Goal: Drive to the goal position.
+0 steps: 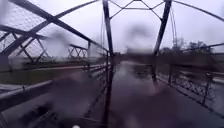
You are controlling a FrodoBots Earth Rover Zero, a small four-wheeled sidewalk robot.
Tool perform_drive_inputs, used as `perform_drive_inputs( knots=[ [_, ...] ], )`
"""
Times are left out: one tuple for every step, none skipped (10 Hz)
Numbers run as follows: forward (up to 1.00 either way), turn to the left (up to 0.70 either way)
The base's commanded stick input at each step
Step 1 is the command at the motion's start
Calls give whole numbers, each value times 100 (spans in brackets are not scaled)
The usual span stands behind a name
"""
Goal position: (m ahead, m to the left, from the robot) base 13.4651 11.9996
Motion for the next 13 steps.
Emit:
perform_drive_inputs(
  knots=[
    [70,0],
    [70,0],
    [70,0],
    [70,0],
    [70,0],
    [70,0],
    [70,0],
    [70,0],
    [70,0],
    [70,0],
    [70,0],
    [70,0],
    [70,0]
  ],
)
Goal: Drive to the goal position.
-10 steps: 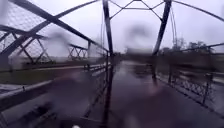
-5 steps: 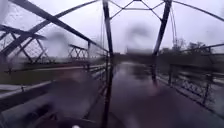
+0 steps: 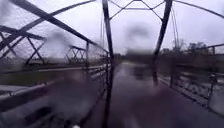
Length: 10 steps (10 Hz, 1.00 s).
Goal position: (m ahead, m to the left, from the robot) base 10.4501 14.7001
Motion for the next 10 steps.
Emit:
perform_drive_inputs(
  knots=[
    [70,-26],
    [70,-35],
    [70,-35],
    [70,-22],
    [70,-4],
    [70,0],
    [70,0],
    [70,0],
    [70,0],
    [70,0]
  ],
)
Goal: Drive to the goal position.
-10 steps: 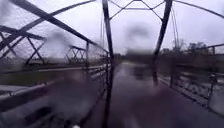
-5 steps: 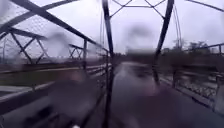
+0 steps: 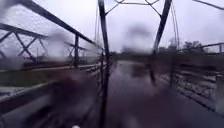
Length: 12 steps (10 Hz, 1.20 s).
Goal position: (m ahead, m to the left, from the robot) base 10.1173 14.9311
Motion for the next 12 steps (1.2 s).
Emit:
perform_drive_inputs(
  knots=[
    [70,0],
    [70,0],
    [70,0],
    [70,0],
    [70,0],
    [70,0],
    [70,0],
    [70,0],
    [70,0],
    [70,0],
    [70,0],
    [70,0]
  ],
)
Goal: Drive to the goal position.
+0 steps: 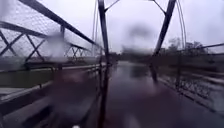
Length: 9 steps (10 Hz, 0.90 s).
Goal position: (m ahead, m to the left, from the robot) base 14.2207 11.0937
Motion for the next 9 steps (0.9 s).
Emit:
perform_drive_inputs(
  knots=[
    [70,0],
    [70,0],
    [70,0],
    [70,0],
    [70,0],
    [70,0],
    [70,0],
    [70,0],
    [70,0]
  ],
)
